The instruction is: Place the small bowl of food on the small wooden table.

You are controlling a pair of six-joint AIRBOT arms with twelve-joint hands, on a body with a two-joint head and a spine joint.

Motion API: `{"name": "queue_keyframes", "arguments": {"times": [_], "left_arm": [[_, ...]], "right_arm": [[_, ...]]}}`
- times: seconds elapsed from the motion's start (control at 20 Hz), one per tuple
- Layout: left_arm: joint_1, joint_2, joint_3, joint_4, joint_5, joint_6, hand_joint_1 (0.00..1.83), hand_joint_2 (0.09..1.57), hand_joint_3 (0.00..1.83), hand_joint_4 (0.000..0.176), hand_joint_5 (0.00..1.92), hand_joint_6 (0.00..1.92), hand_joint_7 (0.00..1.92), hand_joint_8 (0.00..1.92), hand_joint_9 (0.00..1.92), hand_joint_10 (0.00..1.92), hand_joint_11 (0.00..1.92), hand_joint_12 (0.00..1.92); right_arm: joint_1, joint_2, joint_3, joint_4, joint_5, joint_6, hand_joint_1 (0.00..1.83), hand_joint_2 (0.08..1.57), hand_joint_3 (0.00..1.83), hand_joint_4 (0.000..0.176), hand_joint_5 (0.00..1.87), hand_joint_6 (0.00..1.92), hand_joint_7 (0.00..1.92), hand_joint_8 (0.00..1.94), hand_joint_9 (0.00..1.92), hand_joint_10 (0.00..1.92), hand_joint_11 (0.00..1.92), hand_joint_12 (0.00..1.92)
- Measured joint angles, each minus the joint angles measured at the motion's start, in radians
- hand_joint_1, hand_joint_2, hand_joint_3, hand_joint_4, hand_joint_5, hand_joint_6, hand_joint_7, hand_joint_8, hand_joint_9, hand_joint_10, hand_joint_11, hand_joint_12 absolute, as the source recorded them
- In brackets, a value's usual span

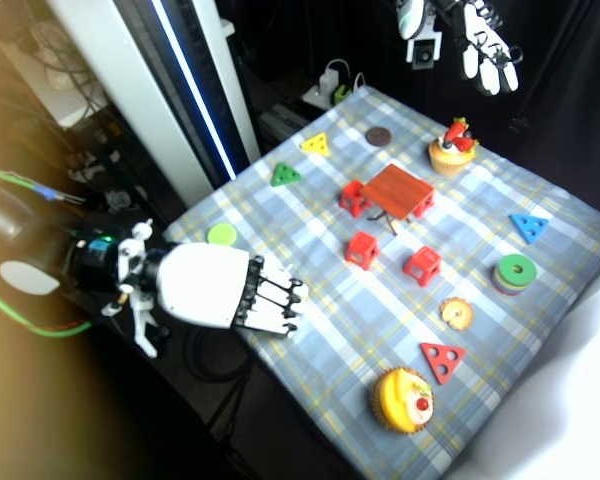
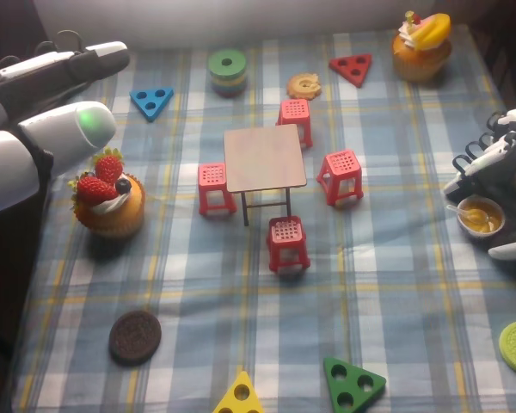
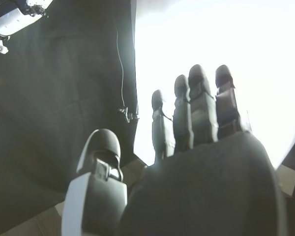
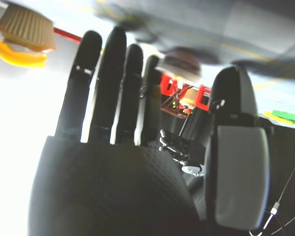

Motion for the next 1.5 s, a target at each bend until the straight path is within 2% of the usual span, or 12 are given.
{"name": "queue_keyframes", "arguments": {"times": [0.15,0.25,0.6,0.65,0.7,0.95,1.05,1.2,1.25,1.3,1.4,1.5], "left_arm": [[-0.002,0.000,0.000,-0.002,0.002,0.000,0.06,1.24,0.00,0.136,0.33,0.00,0.25,0.00,0.24,0.00,0.01,0.06],[-0.002,0.000,0.000,-0.002,0.002,-0.001,0.12,1.24,0.00,0.114,0.34,0.01,0.26,0.00,0.25,0.00,0.02,0.07],[-0.002,-0.005,0.000,-0.003,0.002,-0.004,0.09,1.24,0.00,0.129,0.32,0.00,0.25,0.00,0.24,0.00,0.00,0.05],[-0.002,-0.005,0.000,-0.003,0.002,-0.004,0.10,1.24,0.00,0.128,0.32,0.00,0.25,0.00,0.25,0.00,0.01,0.05],[-0.002,-0.005,0.000,-0.003,0.001,-0.004,0.10,1.24,0.00,0.126,0.33,0.00,0.25,0.00,0.24,0.00,0.01,0.05],[-0.002,-0.005,0.000,-0.005,0.001,-0.006,0.12,1.25,0.00,0.110,0.35,0.01,0.26,0.00,0.25,0.00,0.04,0.07],[-0.002,-0.005,0.000,-0.005,0.001,-0.007,0.09,1.25,0.00,0.120,0.34,0.00,0.26,0.00,0.26,0.00,0.05,0.08],[-0.002,-0.005,0.000,-0.010,0.000,-0.008,0.13,1.24,0.00,0.109,0.37,0.01,0.26,0.01,0.25,0.00,0.01,0.08],[-0.002,-0.005,0.000,-0.011,-0.001,-0.008,0.10,1.24,0.00,0.126,0.34,0.00,0.25,0.00,0.24,0.00,0.00,0.08],[-0.002,-0.005,0.000,-0.011,-0.002,-0.008,0.09,1.24,0.00,0.132,0.35,0.00,0.25,0.00,0.24,0.00,0.00,0.08],[-0.002,-0.005,0.002,-0.013,-0.002,-0.011,0.11,1.23,0.00,0.126,0.36,0.01,0.26,0.00,0.24,0.00,0.01,0.06],[-0.002,-0.005,0.002,-0.014,-0.002,-0.011,0.10,1.23,0.00,0.125,0.36,0.00,0.26,0.00,0.24,0.00,0.01,0.06]], "right_arm": [[0.010,-0.005,0.005,-0.004,-0.002,-0.001,0.84,0.98,0.00,0.000,0.85,0.00,1.02,0.03,0.99,0.08,0.51,1.28],[0.010,-0.006,0.005,-0.003,-0.001,-0.001,0.84,0.97,0.00,0.000,0.87,0.00,1.02,0.02,0.98,0.07,0.51,1.16],[0.014,-0.008,0.005,-0.003,0.000,-0.001,0.93,1.00,0.00,0.000,1.02,0.00,1.21,0.03,1.17,0.24,0.76,1.32],[0.014,-0.009,0.005,-0.005,0.005,-0.001,1.04,1.04,0.00,0.096,1.11,0.58,1.26,0.03,1.14,0.39,0.73,1.37],[0.014,-0.011,0.005,-0.005,0.006,0.000,1.23,1.05,0.00,0.000,1.18,0.43,1.18,0.73,1.13,0.46,0.75,1.31],[0.025,-0.011,0.005,-0.011,0.005,0.007,1.28,1.07,0.00,0.000,1.23,0.23,1.07,1.11,1.02,1.12,0.76,1.52],[0.028,-0.011,0.003,-0.020,0.013,0.015,1.20,1.03,0.00,0.000,1.20,0.57,1.06,1.20,0.97,1.53,0.83,1.78],[0.045,-0.021,0.000,-0.027,0.042,0.029,1.28,1.09,0.00,0.000,1.13,0.42,1.01,1.21,0.95,1.22,0.69,1.66],[0.058,-0.023,0.000,-0.028,0.054,0.031,1.29,1.05,0.00,0.000,1.18,0.40,1.14,0.97,1.04,0.97,0.75,1.49],[0.071,-0.029,0.001,-0.028,0.067,0.031,1.38,1.04,0.01,0.000,1.08,0.65,1.20,0.67,1.04,1.03,0.76,1.32],[0.108,-0.048,0.006,-0.025,0.093,0.031,1.39,1.07,0.00,0.000,0.99,0.88,1.15,0.72,0.98,1.07,0.73,1.31],[0.147,-0.083,0.021,-0.030,0.099,0.031,1.27,1.07,0.00,0.000,1.01,0.79,1.16,0.83,1.06,0.67,0.79,1.31]]}}
